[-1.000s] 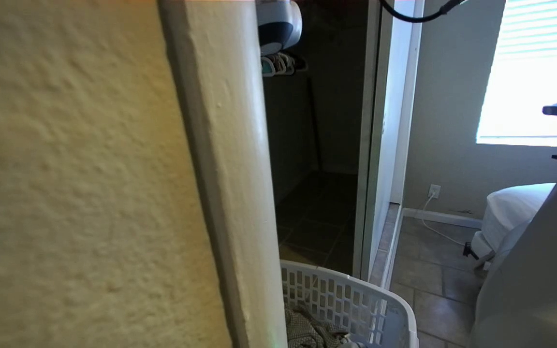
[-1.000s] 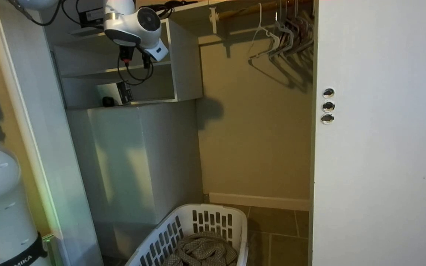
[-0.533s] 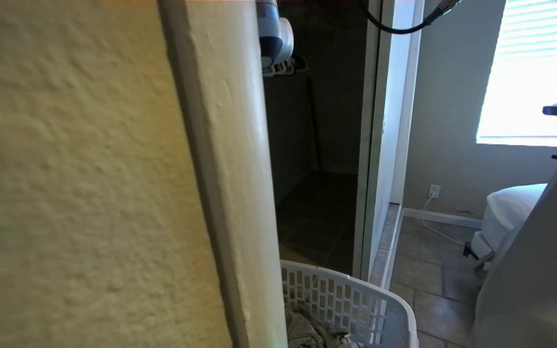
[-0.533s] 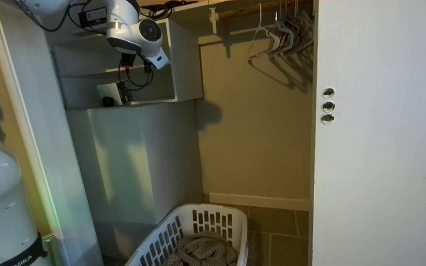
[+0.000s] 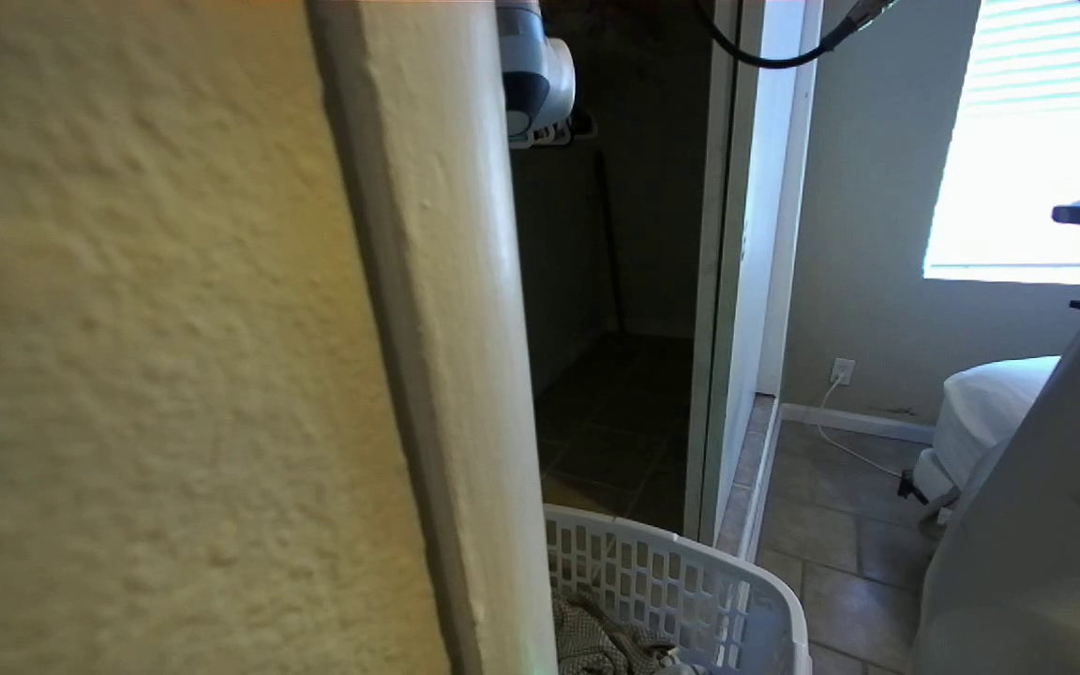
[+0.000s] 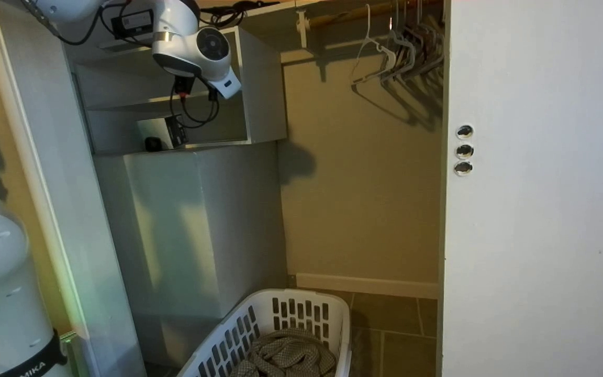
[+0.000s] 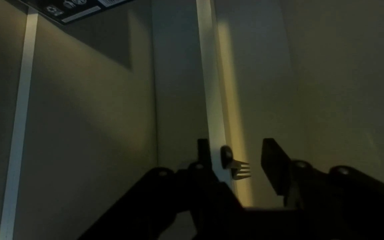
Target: Move the black object from the top shelf to the bottom shelf.
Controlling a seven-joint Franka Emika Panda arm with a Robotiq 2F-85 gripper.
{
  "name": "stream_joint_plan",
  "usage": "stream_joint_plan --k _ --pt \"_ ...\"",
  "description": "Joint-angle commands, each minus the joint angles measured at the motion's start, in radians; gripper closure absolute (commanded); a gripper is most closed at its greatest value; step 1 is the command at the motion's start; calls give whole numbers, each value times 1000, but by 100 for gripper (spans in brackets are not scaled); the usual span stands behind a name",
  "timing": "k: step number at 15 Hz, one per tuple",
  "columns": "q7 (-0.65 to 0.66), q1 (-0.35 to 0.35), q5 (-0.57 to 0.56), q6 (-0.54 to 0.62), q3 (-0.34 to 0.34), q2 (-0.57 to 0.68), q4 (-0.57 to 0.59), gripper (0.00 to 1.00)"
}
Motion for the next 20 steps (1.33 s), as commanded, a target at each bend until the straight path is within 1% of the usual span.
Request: stream_joint_plan --k 1,3,4,5,6,12,20 --pt "8 -6 39 11 6 -3 -2 66" --pt "12 -7 42 9 5 -3 -3 73" --pt "14 -7 44 8 5 -3 -3 82" --pt "15 -7 46 8 5 -3 -3 95" --pt "17 -7 47 9 6 -3 -3 100" --pt "20 -9 51 10 6 -3 -1 98" --pt "-98 -22 75 -47 -21 -22 -16 98"
